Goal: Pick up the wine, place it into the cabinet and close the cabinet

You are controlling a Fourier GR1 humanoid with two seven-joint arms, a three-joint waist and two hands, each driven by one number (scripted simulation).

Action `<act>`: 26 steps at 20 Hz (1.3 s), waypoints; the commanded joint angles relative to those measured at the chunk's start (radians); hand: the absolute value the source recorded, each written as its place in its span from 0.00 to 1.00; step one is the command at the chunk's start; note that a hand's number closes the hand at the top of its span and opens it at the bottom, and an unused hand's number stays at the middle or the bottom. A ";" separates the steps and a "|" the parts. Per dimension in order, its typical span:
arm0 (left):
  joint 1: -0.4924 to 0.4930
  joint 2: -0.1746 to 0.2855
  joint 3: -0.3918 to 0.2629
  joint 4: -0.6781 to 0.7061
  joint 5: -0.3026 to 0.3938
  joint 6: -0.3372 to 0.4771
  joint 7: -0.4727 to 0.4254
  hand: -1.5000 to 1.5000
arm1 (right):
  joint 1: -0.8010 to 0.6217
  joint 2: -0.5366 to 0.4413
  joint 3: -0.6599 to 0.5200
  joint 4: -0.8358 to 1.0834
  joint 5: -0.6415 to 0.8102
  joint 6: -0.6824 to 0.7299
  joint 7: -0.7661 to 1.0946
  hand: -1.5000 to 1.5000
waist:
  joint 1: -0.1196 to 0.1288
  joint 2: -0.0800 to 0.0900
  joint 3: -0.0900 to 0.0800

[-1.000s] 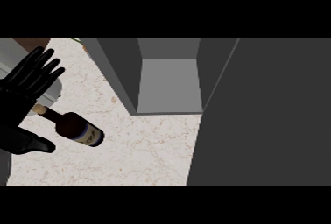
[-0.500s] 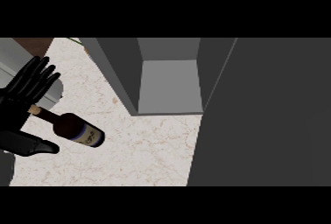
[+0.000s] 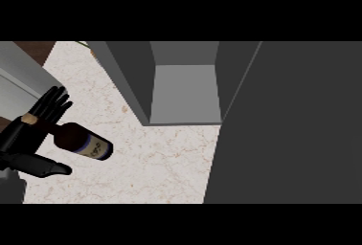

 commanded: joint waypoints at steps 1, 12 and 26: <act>-0.037 0.007 0.002 0.095 -0.012 -0.024 -0.018 0.00 | 0.024 -0.028 -0.017 -0.162 0.077 0.002 0.066 0.00 | 0.004 0.003 0.000; -0.102 -0.014 -0.007 0.408 -0.187 0.001 -0.291 0.00 | 0.008 -0.048 0.101 -0.159 0.168 -0.063 0.096 0.00 | -0.004 0.002 -0.001; -0.205 0.003 -0.016 0.748 -0.210 -0.146 -0.414 0.00 | 0.030 -0.134 0.056 -0.196 0.085 -0.069 0.034 0.00 | -0.015 0.004 -0.001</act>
